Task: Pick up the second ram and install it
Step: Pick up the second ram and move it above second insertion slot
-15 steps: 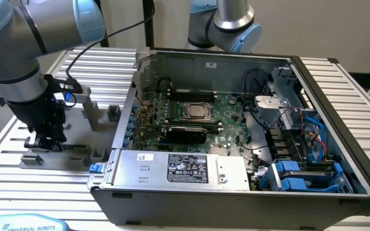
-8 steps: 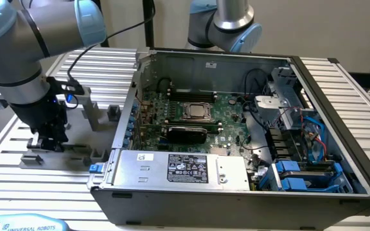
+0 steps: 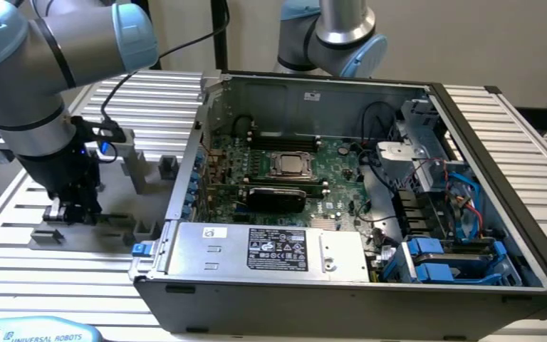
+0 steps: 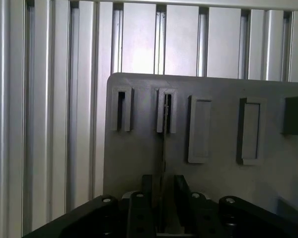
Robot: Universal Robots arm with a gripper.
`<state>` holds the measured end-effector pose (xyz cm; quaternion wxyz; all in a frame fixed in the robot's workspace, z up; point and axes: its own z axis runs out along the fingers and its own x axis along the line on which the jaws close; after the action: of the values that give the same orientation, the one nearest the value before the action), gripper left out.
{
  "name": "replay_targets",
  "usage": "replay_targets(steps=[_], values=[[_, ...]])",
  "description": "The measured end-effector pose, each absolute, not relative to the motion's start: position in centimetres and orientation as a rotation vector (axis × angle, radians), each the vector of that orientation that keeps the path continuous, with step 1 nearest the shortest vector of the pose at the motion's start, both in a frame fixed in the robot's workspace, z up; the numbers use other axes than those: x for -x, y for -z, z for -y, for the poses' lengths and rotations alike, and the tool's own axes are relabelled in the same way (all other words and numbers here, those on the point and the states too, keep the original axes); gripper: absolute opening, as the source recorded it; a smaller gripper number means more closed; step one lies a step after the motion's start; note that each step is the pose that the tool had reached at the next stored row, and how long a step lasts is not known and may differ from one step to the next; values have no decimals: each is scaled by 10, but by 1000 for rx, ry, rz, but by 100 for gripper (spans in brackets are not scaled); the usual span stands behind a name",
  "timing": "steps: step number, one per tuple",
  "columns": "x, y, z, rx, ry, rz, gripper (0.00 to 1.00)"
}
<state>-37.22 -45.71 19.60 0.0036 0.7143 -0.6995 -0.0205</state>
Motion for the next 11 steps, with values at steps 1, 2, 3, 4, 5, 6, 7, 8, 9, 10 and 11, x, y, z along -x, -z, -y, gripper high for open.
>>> replay_targets(steps=[1,2,3,4,5,6,7,8,9,10,11], values=[[372,-196,457,-2239,64,2192,35],[372,-196,457,-2239,64,2192,27],[372,-196,457,-2239,64,2192,27],[372,-196,456,-2239,64,2192,27],[372,-196,456,-2239,64,2192,27],[372,-196,456,-2239,64,2192,27],[372,-196,456,-2239,64,2192,27],[372,-196,456,-2239,65,2192,27],[372,-196,455,-2239,65,2192,27],[372,-196,455,-2238,66,2192,25],[372,-196,455,-2238,66,2191,18]])
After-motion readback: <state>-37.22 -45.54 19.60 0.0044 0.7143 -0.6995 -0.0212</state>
